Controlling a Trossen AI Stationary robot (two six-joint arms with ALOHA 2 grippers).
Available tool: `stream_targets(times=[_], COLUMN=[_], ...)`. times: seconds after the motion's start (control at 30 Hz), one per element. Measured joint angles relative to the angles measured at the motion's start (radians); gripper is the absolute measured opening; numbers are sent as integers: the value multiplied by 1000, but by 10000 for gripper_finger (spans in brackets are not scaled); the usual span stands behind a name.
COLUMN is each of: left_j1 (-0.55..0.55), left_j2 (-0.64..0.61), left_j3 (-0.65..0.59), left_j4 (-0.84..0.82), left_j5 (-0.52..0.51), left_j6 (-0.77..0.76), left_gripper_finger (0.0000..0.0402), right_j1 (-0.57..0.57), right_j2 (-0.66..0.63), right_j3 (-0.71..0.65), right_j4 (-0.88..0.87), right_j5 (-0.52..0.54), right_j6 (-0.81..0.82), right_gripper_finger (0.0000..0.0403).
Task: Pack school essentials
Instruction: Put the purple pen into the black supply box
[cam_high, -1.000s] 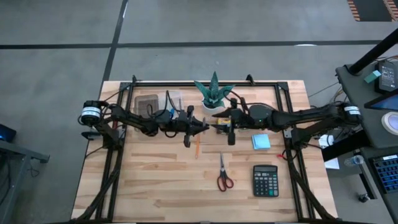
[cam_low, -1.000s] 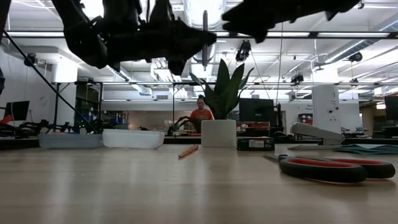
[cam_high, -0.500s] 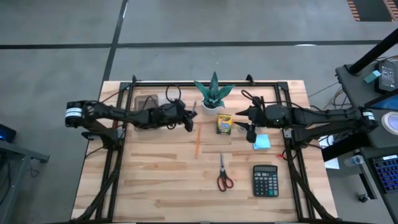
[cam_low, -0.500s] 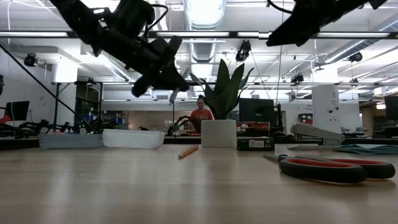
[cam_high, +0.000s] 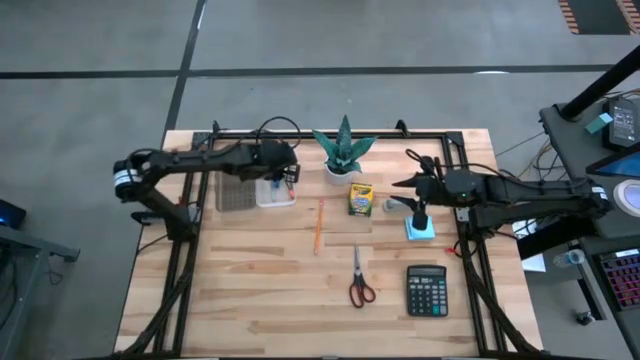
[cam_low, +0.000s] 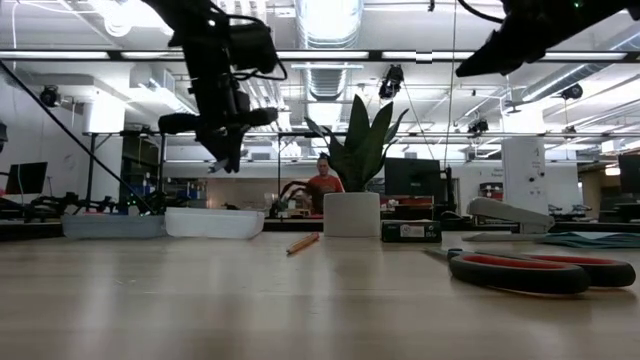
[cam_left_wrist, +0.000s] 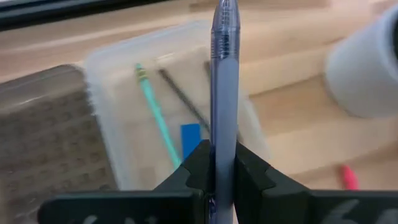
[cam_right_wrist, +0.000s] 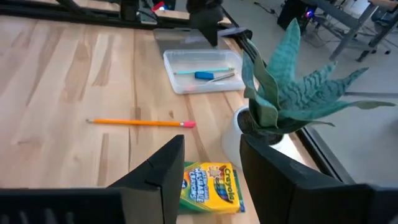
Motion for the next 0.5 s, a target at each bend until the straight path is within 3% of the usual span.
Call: stream_targets(times=[0.5], left_j1=[150], left_j2=[291], left_j3=[194], left_j4=[-251], left_j5=[101], left_j6=[-28], left_gripper_finger=[17], right_j1=[0], right_j2=[-41], right_j3=[-40], right_j4=[-3], right_j5=[0], right_j6=[-54], right_gripper_finger=[138])
